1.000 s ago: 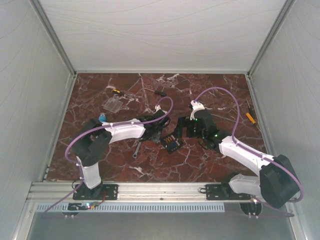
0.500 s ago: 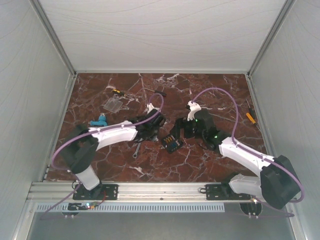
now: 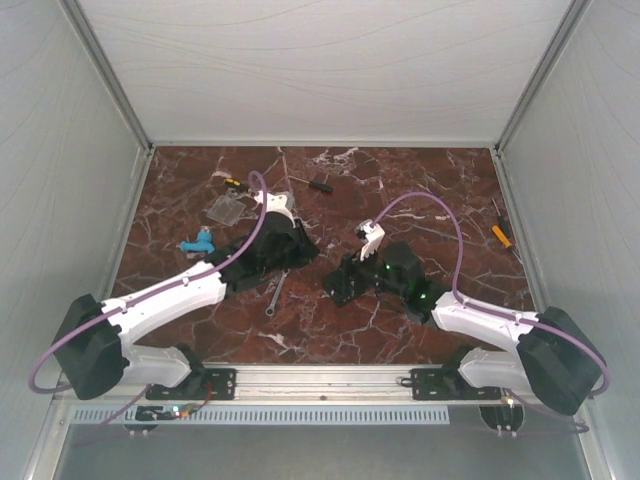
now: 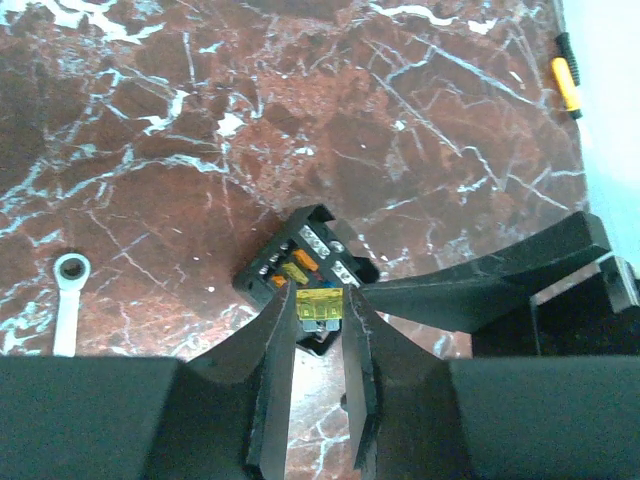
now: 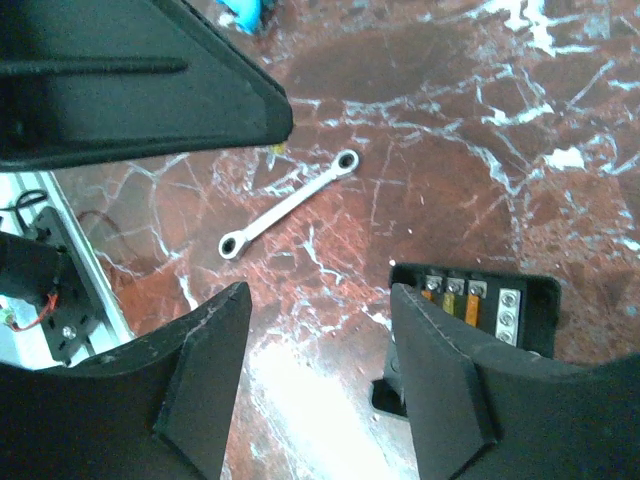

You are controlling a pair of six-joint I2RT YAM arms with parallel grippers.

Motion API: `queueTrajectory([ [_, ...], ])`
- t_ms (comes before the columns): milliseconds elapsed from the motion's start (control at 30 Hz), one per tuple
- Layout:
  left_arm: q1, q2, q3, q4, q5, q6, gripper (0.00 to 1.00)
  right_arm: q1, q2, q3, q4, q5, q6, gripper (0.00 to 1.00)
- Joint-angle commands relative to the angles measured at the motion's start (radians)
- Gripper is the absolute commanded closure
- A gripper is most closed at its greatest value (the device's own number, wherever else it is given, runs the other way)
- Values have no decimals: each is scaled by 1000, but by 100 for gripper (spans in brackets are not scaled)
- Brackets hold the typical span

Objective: Snap on the fuse box
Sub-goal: Pick up the fuse from the center of the board.

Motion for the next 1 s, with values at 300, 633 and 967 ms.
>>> queueTrajectory([
  [300, -9, -89, -53, 162, 82, -95, 84, 40, 35, -16, 319, 82, 6, 53],
  [633, -16, -100, -75, 193, 86, -110, 83, 40, 53, -13, 384, 56, 11, 67],
  [967, -17, -100, -82, 204, 95, -113, 83, 41, 55, -14, 402, 80, 19, 75],
])
